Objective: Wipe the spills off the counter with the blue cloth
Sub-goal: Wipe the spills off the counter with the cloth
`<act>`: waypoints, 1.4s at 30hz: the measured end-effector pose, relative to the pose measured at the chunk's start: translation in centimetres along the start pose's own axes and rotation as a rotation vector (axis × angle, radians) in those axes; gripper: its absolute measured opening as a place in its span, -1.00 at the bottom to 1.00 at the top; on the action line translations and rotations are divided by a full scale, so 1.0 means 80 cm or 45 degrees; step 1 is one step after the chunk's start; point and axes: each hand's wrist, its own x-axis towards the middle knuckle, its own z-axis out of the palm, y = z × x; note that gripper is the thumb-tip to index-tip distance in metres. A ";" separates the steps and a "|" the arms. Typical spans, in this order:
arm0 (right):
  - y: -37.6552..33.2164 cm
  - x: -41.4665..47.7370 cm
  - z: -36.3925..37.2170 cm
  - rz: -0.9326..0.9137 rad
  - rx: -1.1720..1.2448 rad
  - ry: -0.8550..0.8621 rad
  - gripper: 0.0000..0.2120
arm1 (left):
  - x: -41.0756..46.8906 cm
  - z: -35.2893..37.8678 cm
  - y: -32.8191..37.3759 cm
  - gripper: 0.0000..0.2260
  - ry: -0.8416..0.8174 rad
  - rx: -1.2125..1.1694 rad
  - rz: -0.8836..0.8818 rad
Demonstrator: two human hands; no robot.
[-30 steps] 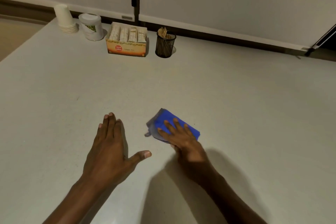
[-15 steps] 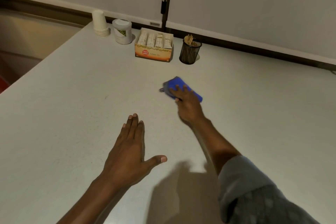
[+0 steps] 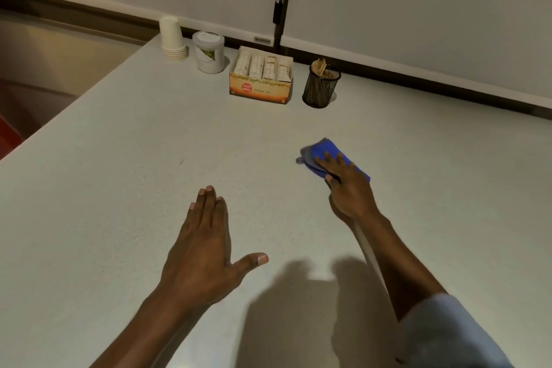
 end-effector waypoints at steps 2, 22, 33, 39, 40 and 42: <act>-0.016 0.020 0.014 0.064 0.001 -0.014 -0.53 | -0.001 0.001 0.001 0.28 0.009 -0.020 -0.001; -0.017 -0.091 0.000 0.081 -0.032 0.027 -0.47 | -0.011 0.016 0.017 0.35 -0.007 -0.043 0.060; -0.019 -0.120 0.016 -0.169 -0.014 -0.049 -0.43 | -0.016 0.004 -0.018 0.42 0.067 -0.045 -0.037; -0.029 0.042 0.030 0.138 -0.016 0.075 -0.55 | -0.025 -0.004 -0.023 0.34 0.056 -0.056 -0.030; -0.040 0.059 0.040 0.166 0.032 0.079 -0.57 | -0.026 -0.005 -0.024 0.34 0.055 -0.066 -0.030; -0.060 0.083 0.064 0.181 0.086 0.035 -0.59 | -0.030 -0.004 -0.027 0.35 0.068 -0.088 -0.052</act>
